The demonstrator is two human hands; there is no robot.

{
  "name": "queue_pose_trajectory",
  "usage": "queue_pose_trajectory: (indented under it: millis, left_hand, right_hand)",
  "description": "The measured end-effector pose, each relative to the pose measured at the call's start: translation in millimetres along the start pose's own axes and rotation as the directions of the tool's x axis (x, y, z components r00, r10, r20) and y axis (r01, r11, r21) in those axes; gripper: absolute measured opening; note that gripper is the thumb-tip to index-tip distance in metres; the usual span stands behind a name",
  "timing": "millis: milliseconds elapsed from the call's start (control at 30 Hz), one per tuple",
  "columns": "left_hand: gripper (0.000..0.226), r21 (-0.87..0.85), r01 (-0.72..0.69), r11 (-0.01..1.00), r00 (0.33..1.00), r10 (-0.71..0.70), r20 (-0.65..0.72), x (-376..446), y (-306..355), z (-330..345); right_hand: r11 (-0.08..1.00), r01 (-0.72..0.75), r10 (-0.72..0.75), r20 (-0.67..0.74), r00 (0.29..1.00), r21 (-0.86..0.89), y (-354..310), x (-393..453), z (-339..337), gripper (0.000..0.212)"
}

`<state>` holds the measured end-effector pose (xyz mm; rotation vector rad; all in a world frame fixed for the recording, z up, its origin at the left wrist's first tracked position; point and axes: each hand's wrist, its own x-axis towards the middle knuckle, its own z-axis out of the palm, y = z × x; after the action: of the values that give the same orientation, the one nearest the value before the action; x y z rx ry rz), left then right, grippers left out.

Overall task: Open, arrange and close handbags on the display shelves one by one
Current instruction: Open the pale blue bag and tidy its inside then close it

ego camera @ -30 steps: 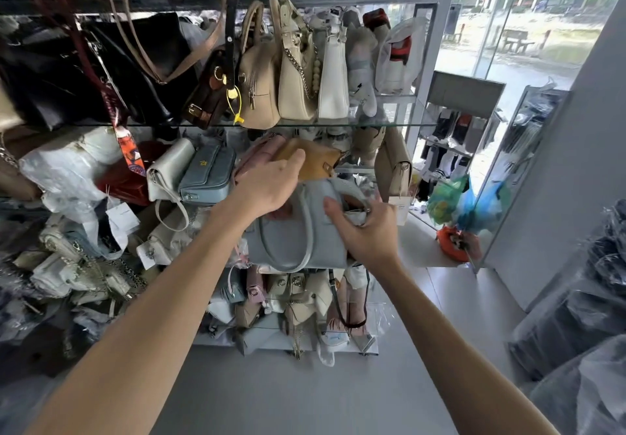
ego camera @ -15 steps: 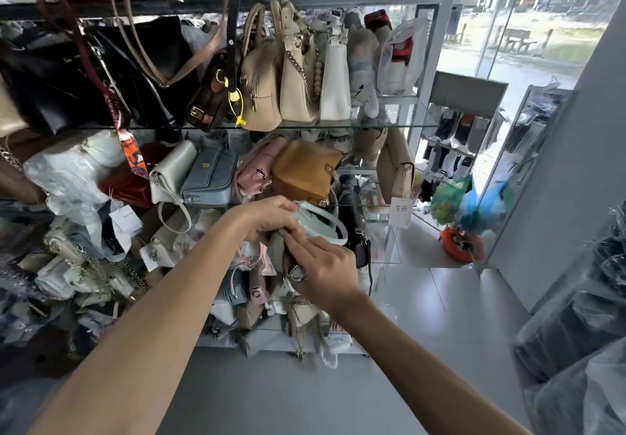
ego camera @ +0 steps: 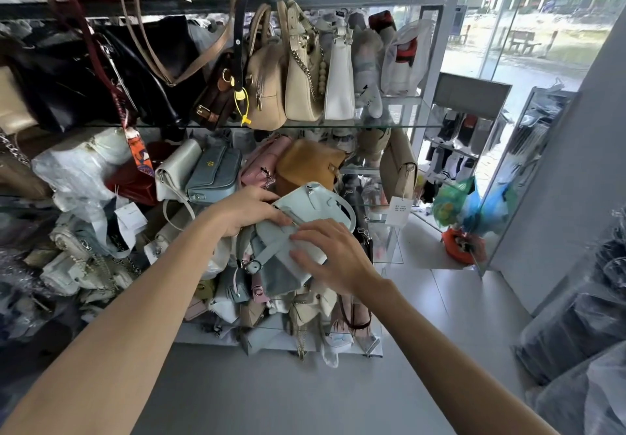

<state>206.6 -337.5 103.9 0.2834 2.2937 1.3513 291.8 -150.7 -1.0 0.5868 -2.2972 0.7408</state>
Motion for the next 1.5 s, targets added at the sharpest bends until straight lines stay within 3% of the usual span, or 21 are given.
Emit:
queue_pose_trajectory:
  millis: [67,200,267,400,467,567,633,700,833,900,1000,1167,1367,1500]
  left_hand:
    - [0.041,0.021,0.017,1.000,0.998,-0.018,0.060,-1,1,-5]
    - [0.047,0.080,0.006,0.997,0.985,-0.019,0.171,-9,7,-15]
    - [0.046,0.091,-0.017,0.996,0.976,-0.004,0.219,-14,10,-19]
    - [0.045,0.095,-0.083,0.992,0.956,0.053,0.288,-21,13,-26]
    - [0.045,0.107,-0.114,0.988,0.949,0.076,0.307,-24,15,-29]
    - [0.050,0.118,-0.154,0.981,0.935,0.106,0.340,-28,16,-35]
    - [0.052,0.114,-0.178,0.977,0.929,0.129,0.346,-30,16,-39]
    - [0.052,0.114,-0.199,0.973,0.927,0.149,0.344,-33,17,-41]
    - [0.052,0.083,-0.201,0.976,0.924,0.161,0.346,-38,16,-38]
    - [0.052,0.062,-0.201,0.978,0.943,0.176,0.283,-39,16,-38]
    - [0.053,0.014,-0.187,0.982,0.963,0.180,0.199,-40,16,-39]
    - [0.048,0.049,-0.173,0.984,0.969,0.161,0.185,-40,13,-41]
    - [0.058,0.071,-0.197,0.978,0.965,0.181,0.190,-37,8,-46]
    - [0.061,0.149,-0.222,0.963,0.973,0.209,0.098,-31,5,-48]
  right_hand:
    - [0.991,-0.126,0.128,-0.040,0.991,0.048,7,0,-2,0.030]
    - [0.914,-0.401,0.403,-0.026,0.915,0.061,13,-2,-14,0.056]
    - [0.892,-0.441,0.446,-0.027,0.895,0.101,14,-1,-21,0.061]
    - [0.872,-0.450,0.481,-0.168,0.860,0.192,11,6,-33,0.051]
    - [0.854,-0.481,0.512,-0.165,0.843,0.197,11,9,-40,0.064]
    - [0.696,-0.615,0.657,0.018,0.754,0.370,11,15,-61,0.078]
    - [0.476,-0.684,0.642,0.313,0.699,0.552,13,15,-74,0.063]
    - [0.380,-0.703,0.557,0.458,0.693,0.602,13,12,-78,0.045]
    - [0.378,-0.623,0.621,0.312,0.719,0.685,10,8,-73,0.050]
    - [0.385,-0.585,0.650,0.240,0.721,0.714,8,10,-74,0.048]
    - [0.402,-0.551,0.657,0.189,0.729,0.731,3,15,-77,0.038]
    - [0.470,-0.537,0.643,0.145,0.752,0.701,-4,18,-81,0.020]
    - [0.472,-0.543,0.670,0.118,0.733,0.695,-7,20,-77,0.028]
    - [0.525,-0.525,0.715,-0.013,0.699,0.670,-6,19,-68,0.024]
